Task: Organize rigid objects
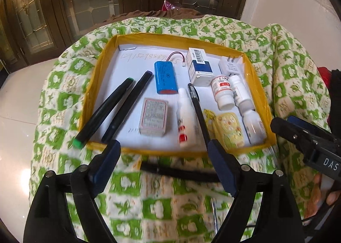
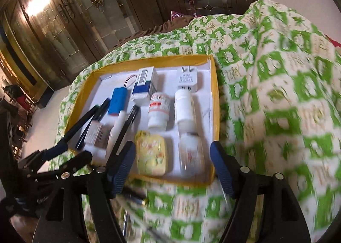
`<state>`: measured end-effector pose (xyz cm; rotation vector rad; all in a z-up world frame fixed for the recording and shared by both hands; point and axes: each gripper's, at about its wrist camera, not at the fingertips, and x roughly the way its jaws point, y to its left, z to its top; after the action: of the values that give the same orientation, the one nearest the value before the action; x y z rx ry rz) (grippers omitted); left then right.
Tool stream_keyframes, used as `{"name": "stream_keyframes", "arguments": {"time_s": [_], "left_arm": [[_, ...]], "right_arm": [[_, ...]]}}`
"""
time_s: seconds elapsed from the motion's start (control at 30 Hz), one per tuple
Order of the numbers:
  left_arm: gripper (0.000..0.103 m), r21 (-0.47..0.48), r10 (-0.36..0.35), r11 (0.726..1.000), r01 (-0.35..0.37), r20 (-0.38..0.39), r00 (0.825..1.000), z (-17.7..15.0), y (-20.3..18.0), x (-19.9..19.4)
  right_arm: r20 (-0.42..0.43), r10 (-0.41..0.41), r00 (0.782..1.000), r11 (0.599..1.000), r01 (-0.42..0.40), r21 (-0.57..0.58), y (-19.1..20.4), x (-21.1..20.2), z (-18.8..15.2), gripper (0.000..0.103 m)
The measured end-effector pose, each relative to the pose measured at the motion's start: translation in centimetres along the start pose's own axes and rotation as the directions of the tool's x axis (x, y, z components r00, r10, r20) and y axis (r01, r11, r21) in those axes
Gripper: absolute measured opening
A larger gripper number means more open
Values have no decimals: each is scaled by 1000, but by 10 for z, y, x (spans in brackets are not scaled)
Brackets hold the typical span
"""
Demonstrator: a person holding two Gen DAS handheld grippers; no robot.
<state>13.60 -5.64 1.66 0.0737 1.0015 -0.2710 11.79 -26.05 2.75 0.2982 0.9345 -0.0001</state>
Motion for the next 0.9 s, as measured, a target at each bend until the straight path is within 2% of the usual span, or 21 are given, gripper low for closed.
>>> {"name": "stream_keyframes", "arguments": {"time_s": [0.03, 0.2, 0.27, 0.47, 0.67, 0.77, 0.9], "left_arm": [[85, 4, 5, 1000, -5, 5, 1000, -4, -1, -7], [85, 20, 37, 999, -38, 23, 999, -18, -4, -31], [85, 27, 49, 998, -50, 32, 998, -24, -7, -41], [85, 52, 96, 994, -99, 48, 994, -44, -20, -72], [85, 108, 182, 976, -190, 84, 980, -65, -38, -98], [85, 86, 167, 981, -176, 102, 981, -68, -42, -112], [85, 46, 107, 993, -112, 95, 990, -64, -42, -124]], "right_arm": [[-5, 1, 1000, 1000, -1, -1, 0, -5, -4, 72], [-13, 6, 1000, 1000, -6, 10, -3, -23, -18, 96], [-13, 12, 1000, 1000, -12, 14, -5, -31, -25, 101], [-35, 17, 999, 1000, -17, -6, -2, -45, -42, 101], [-24, 18, 1000, 1000, -19, -21, 5, -66, -54, 101], [-10, 10, 1000, 999, -10, -32, 7, -78, -57, 101], [11, -7, 1000, 999, 8, -35, 9, -95, -58, 101]]}}
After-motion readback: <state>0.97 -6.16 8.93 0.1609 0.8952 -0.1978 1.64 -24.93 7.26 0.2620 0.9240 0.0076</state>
